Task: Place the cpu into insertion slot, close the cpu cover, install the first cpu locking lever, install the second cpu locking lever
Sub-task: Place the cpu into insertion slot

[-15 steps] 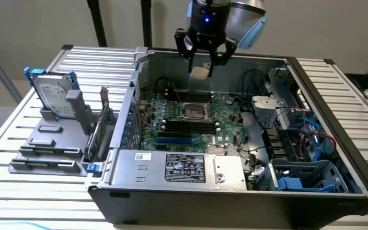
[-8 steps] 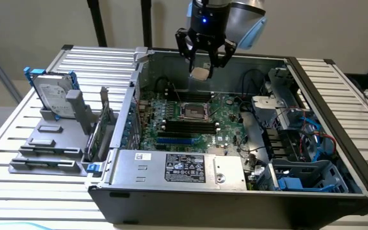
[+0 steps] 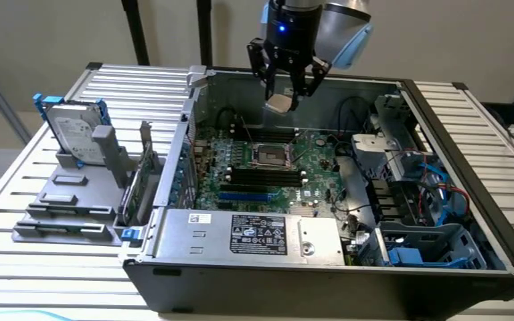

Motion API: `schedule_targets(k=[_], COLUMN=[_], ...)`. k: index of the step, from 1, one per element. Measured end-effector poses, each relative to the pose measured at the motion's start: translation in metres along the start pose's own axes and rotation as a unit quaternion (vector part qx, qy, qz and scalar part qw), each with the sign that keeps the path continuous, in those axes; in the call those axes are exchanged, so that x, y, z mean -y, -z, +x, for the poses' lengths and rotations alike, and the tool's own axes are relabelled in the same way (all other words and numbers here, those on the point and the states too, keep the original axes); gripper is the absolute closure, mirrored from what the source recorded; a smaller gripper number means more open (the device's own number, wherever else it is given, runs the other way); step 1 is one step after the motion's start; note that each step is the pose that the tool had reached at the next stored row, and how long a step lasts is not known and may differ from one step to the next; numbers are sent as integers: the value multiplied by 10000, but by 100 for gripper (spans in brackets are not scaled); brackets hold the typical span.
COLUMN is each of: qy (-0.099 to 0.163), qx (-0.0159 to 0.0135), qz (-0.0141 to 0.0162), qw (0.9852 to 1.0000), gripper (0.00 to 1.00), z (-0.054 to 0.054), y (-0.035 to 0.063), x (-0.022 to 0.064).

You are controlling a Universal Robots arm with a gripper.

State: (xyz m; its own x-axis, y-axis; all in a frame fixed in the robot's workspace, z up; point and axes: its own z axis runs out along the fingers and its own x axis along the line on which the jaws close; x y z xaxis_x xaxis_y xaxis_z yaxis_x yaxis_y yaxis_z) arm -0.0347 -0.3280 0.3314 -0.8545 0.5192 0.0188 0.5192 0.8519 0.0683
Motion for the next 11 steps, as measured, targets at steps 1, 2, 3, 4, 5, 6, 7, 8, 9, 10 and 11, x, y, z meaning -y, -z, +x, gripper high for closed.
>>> schedule_targets(k=[1,2,3,4,5,6,7,8,9,10,11], qy=[-90,-179,-272,-361,-451,-541,-630,-720,-812,-901,-990], qx=[6,12,19,25,31,37,43,49,56,62,68], qz=[-2,-4,-6,-7,-9,-10,-12,-14,-15,-17,-19], qw=[10000,9998,9996,9993,9990,9985,9980,9974,9967,9959,9951], gripper=[46,46,46,46,46,46,46,46,46,46,46], z=[0,0,0,0,0,0,0,0,0,0,0], y=[-1,-2,-2,-3,-3,-4,-5,-5,-6,-7,-7], x=[0,0,0,0,0,0,0,0,0,0,0])
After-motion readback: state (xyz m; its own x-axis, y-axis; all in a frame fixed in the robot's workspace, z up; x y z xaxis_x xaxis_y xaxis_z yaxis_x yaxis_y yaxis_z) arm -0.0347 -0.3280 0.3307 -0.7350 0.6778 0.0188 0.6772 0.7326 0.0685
